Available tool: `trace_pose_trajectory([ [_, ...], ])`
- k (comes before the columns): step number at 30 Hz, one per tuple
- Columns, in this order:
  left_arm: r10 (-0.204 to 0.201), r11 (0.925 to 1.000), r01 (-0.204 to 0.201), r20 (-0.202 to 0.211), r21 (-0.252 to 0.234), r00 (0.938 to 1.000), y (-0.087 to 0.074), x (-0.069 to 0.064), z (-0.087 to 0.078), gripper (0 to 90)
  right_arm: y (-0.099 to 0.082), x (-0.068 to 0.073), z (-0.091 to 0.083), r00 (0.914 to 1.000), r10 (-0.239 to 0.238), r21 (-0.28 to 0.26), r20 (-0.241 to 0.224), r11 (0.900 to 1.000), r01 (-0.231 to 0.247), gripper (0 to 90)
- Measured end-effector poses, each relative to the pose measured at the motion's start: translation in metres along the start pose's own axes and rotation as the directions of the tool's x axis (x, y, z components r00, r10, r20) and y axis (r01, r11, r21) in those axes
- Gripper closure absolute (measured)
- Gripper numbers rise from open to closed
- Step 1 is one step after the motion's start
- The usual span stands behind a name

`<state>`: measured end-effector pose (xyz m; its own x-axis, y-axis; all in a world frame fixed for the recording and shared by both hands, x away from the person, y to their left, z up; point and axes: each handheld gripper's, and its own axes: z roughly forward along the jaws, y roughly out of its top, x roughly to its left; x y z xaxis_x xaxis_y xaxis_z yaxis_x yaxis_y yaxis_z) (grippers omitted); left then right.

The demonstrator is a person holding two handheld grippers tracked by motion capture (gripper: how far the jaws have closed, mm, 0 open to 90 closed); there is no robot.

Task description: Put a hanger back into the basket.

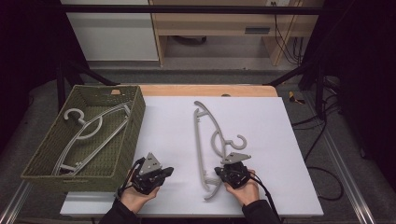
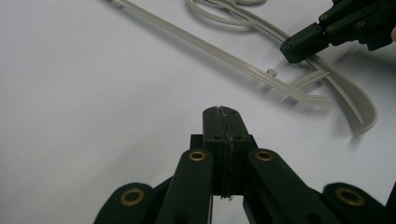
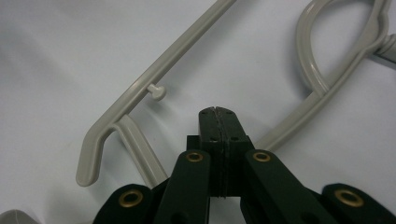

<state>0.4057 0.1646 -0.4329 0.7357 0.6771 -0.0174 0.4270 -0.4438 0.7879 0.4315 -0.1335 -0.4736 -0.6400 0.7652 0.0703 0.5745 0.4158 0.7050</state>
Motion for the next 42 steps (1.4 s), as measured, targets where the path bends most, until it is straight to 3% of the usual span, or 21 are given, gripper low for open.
trace_pose_trajectory([
  [12, 0.002, 0.9999, -0.002, 0.000, 0.010, 1.0000, -0.002, 0.001, 0.001, 90.0, -0.020, -0.028, -0.024, 0.9966, 0.051, 0.010, 0.065, 0.9986, -0.052, 90.0],
  [16, 0.002, 0.9999, -0.002, 0.000, 0.011, 1.0000, -0.002, 0.001, 0.002, 90.0, -0.028, -0.039, -0.035, 0.9921, 0.073, 0.014, 0.102, 0.9971, -0.075, 90.0],
  [18, 0.001, 0.9999, -0.001, 0.002, 0.014, 1.0000, -0.002, 0.002, 0.002, 90.0, -0.031, -0.044, -0.039, 0.9894, 0.106, 0.010, 0.100, 0.9942, -0.108, 90.0],
  [20, 0.003, 0.9999, -0.003, 0.003, 0.015, 1.0000, -0.002, 0.002, 0.002, 90.0, -0.031, -0.049, -0.041, 0.9880, 0.104, -0.002, 0.114, 0.9945, -0.105, 90.0],
  [26, 0.006, 1.0000, -0.006, 0.006, 0.003, 1.0000, 0.002, 0.003, -0.001, 90.0, -0.009, -0.051, -0.043, 0.9900, 0.120, -0.076, 0.074, 0.9905, -0.115, 90.0],
  [32, 0.007, 0.9996, -0.007, 0.007, -0.026, 1.0000, 0.007, 0.004, -0.010, 90.0, 0.031, -0.056, -0.025, 0.9896, 0.108, -0.128, 0.094, 0.9871, -0.096, 90.0],
  [37, 0.024, 0.9956, -0.024, -0.002, -0.091, 0.9997, 0.018, 0.003, -0.030, 90.0, 0.055, -0.061, -0.001, 0.9872, 0.125, -0.143, 0.100, 0.9836, -0.110, 90.0],
  [38, 0.024, 0.9941, -0.025, -0.008, -0.106, 0.9997, 0.020, 0.004, -0.034, 90.0, 0.059, -0.060, 0.003, 0.9842, 0.145, -0.138, 0.102, 0.9819, -0.130, 90.0],
  [42, 0.002, 0.9872, -0.008, -0.042, -0.159, 0.9991, 0.027, 0.014, -0.055, 90.0, 0.068, -0.063, 0.019, 0.9841, 0.147, -0.134, 0.100, 0.9820, -0.133, 90.0],
])
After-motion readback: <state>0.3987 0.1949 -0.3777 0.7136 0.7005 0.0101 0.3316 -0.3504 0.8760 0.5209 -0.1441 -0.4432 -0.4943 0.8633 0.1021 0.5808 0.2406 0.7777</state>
